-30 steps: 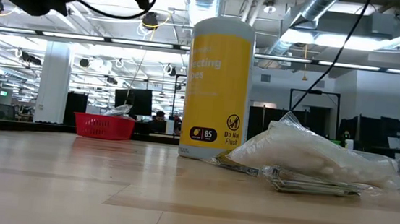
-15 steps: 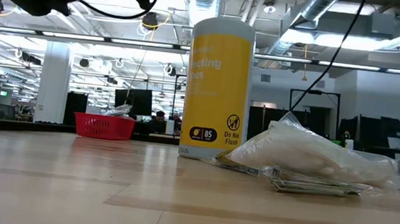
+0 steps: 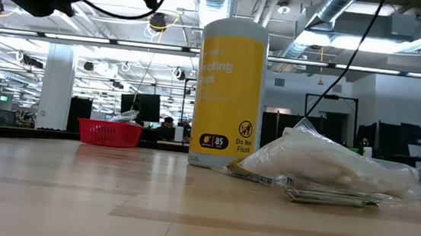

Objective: Pick & Place Travel size toiletries
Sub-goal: Put the nail cutter into the bottom orange bin

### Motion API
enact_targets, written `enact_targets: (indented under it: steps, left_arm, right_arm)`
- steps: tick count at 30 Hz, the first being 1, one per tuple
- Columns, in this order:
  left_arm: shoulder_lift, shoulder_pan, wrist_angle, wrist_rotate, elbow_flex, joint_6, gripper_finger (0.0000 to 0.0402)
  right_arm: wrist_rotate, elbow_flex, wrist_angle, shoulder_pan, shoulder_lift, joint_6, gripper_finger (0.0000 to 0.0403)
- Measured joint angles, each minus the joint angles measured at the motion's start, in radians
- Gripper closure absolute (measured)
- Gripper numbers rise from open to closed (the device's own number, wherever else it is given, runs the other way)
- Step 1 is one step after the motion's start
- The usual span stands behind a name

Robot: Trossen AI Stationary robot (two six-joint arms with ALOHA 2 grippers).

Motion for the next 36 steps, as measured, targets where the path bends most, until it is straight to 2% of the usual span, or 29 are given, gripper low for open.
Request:
enact_targets:
  steps: [5, 9, 19, 25, 29, 36]
  left_arm:
    - [0.000, -0.001, -0.005, 0.008, 0.000, -0.004, 0.0341]
    - [-0.001, -0.001, -0.006, -0.003, 0.000, 0.015, 0.0359]
    - [0.003, -0.001, -0.024, 0.005, 0.000, 0.016, 0.0359]
    - [0.002, -0.002, -0.032, 0.004, 0.000, -0.030, 0.0359]
    - [-0.019, -0.002, -0.076, 0.002, -0.001, -0.065, 0.0359]
    - [-0.141, -0.043, -0.304, 0.001, -0.001, -0.127, 0.0359]
  right_arm:
    - [-0.002, -0.001, 0.004, 0.001, 0.000, -0.006, 0.0351]
    - [-0.001, -0.002, 0.004, 0.000, 0.000, -0.005, 0.0350]
    - [-0.007, -0.001, -0.006, 0.001, 0.000, -0.028, 0.0306]
    - [-0.005, 0.000, -0.030, 0.001, 0.000, -0.032, 0.0303]
    - [-0.005, 0.000, -0.069, 0.001, -0.001, -0.032, 0.0301]
    - [-0.004, 0.000, -0.158, 0.006, -0.001, -0.022, 0.0301]
